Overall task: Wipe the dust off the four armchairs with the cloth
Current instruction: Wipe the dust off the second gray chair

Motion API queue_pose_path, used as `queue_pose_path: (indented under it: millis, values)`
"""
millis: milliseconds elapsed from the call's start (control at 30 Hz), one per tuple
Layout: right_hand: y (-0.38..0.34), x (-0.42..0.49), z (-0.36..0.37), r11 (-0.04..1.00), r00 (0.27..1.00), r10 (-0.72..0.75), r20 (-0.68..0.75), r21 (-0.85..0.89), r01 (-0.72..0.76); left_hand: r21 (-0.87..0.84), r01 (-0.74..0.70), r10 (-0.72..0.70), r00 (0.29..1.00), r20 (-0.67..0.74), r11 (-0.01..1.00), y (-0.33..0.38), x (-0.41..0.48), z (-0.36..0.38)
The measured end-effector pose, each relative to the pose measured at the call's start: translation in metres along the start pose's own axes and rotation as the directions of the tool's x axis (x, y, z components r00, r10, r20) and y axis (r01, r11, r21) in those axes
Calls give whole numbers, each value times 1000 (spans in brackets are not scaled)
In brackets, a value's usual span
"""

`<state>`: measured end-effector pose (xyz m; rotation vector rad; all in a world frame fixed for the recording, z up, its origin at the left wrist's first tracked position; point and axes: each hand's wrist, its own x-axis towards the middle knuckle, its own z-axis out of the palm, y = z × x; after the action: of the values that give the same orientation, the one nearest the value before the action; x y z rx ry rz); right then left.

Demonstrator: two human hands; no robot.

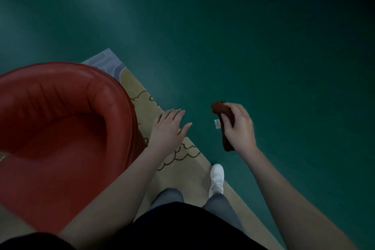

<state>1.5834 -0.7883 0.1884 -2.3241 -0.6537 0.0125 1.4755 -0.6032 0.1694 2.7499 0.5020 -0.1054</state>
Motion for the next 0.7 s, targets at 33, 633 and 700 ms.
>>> queue_pose_path:
  millis: [33, 633, 700]
  values:
    - [7, 16, -3, 999, 1000, -28, 14, 18, 27, -1, 27, -27, 1000, -6, 1000, 7, 11, -1]
    - [82, 258, -16, 951, 921, -309, 238, 108, 291, -82, 387, -393, 916, -77, 918, 57, 168, -24]
    - [67, 283, 4, 944, 906, -327, 268, 128, 303, -94, 414, -422, 902, -93, 905, 43, 187, -31]
